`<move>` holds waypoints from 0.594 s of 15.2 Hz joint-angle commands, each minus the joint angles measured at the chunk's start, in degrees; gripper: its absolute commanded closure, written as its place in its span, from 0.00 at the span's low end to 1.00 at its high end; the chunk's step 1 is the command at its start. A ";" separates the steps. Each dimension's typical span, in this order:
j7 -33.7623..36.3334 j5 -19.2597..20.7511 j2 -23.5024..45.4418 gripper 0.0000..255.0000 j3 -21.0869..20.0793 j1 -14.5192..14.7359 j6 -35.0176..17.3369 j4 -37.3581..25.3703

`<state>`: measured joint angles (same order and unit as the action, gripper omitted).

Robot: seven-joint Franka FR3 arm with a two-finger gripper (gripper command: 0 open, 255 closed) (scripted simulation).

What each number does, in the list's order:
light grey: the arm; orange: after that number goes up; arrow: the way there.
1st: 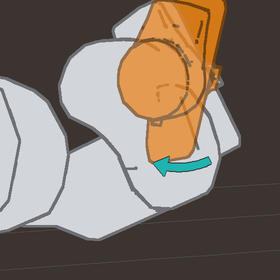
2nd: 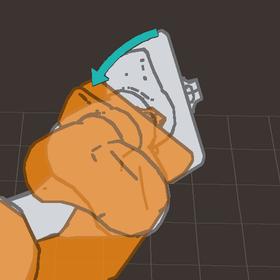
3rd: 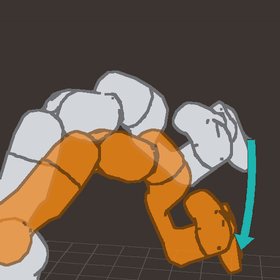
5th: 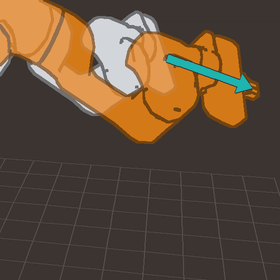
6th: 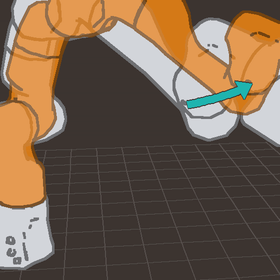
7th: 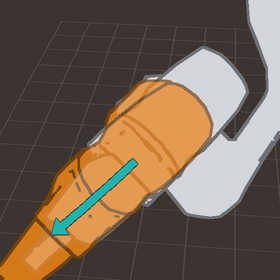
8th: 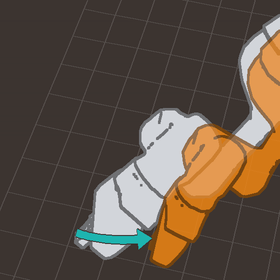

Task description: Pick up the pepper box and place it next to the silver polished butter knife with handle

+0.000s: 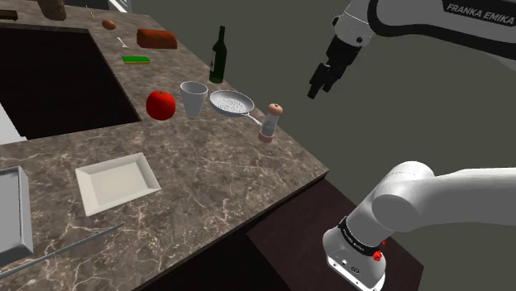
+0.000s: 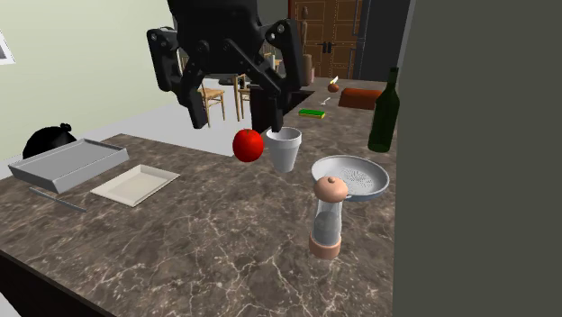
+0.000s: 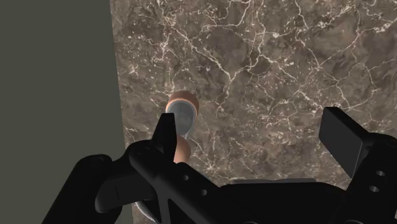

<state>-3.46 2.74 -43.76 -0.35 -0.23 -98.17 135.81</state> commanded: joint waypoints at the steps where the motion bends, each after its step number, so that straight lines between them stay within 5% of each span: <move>1: 0.00 0.00 0.00 0.00 0.00 0.00 0.00 0.00; 9: -7.99 0.88 13.56 0.00 6.10 -0.34 -12.85 -0.35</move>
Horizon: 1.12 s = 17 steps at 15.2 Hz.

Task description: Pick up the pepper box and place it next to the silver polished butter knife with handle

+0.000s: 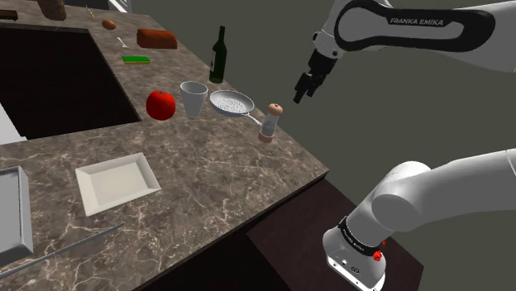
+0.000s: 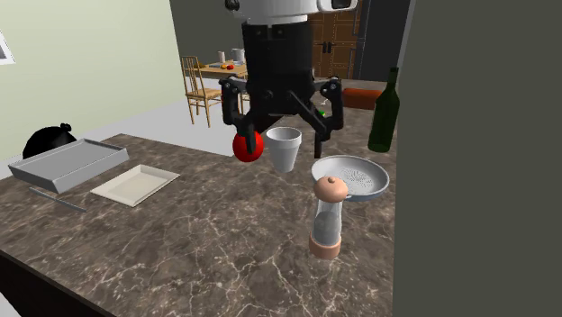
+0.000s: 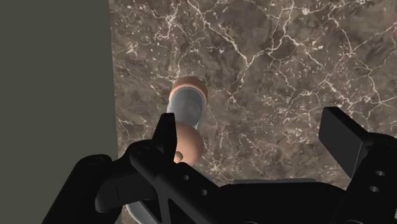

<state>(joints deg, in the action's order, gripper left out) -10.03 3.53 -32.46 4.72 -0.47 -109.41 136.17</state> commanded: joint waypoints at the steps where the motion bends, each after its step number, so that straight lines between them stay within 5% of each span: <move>1: -2.47 -0.02 4.21 0.00 1.75 -0.07 -3.06 -1.14; 11: -14.23 -4.80 25.78 0.00 7.73 0.55 -14.53 -9.95; 17: -15.08 -5.68 28.47 0.00 7.84 0.55 -18.56 -8.48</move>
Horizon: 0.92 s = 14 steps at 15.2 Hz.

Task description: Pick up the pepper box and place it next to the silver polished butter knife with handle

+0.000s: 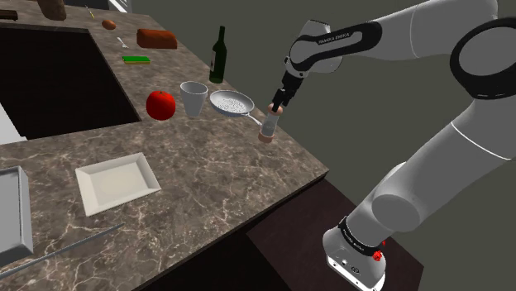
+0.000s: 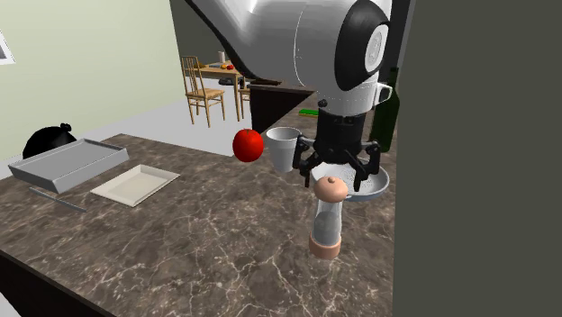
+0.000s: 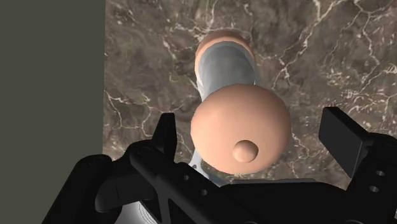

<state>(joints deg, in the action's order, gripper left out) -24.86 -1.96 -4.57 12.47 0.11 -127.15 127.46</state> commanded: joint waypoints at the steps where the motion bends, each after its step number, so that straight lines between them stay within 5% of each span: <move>1: -0.36 -0.32 1.01 0.00 0.09 -0.01 -1.57 0.57; 10: -0.52 -0.56 1.71 0.00 0.09 0.01 -2.75 1.07; 11: -0.52 -0.56 1.71 1.00 0.09 0.01 -2.75 1.07; 14: -0.52 -0.56 1.71 1.00 0.09 0.01 -2.76 1.07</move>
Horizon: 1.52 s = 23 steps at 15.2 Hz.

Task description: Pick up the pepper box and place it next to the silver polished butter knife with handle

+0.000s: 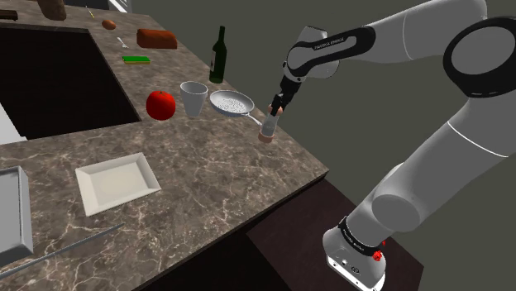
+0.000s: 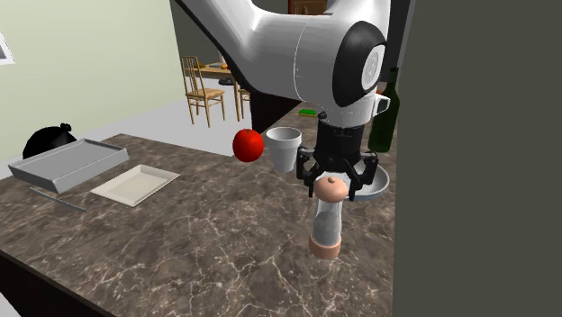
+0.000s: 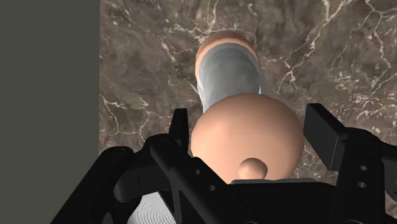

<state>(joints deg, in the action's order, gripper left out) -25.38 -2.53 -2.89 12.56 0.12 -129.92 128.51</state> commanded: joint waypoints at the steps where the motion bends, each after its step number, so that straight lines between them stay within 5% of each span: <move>1: 0.00 0.00 0.03 1.00 0.00 0.00 0.00 0.03; 6: 0.00 0.00 0.02 1.00 0.00 0.00 0.01 0.03; 23: 1.49 1.50 -4.76 1.00 -0.33 -0.02 13.02 -8.34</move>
<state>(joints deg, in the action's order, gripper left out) -23.84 -1.07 -7.52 12.19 0.15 -117.74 120.86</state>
